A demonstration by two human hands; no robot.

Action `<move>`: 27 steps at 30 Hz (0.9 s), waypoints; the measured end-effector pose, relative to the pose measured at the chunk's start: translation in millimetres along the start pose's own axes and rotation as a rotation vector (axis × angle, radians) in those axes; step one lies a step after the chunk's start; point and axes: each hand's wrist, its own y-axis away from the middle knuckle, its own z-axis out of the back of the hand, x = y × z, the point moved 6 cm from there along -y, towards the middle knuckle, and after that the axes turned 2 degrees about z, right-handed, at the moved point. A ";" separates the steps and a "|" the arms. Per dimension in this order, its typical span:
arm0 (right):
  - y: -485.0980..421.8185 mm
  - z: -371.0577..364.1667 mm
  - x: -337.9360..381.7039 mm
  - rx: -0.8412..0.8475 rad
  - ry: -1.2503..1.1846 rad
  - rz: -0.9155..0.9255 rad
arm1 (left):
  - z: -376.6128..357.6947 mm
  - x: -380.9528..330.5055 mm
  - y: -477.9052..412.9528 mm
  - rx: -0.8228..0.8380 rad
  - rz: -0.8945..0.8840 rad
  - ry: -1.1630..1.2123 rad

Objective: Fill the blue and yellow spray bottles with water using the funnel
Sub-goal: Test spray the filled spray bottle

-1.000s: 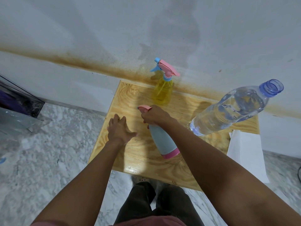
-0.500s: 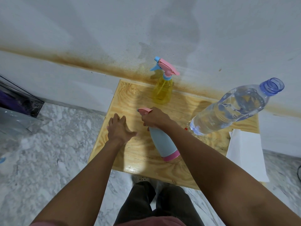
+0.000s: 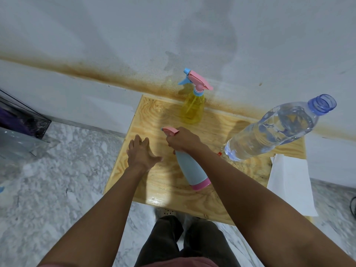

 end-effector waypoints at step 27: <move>-1.4 3.2 -11.9 -0.032 -0.073 0.016 | -1.5 0.6 -2.6 0.019 0.003 -0.035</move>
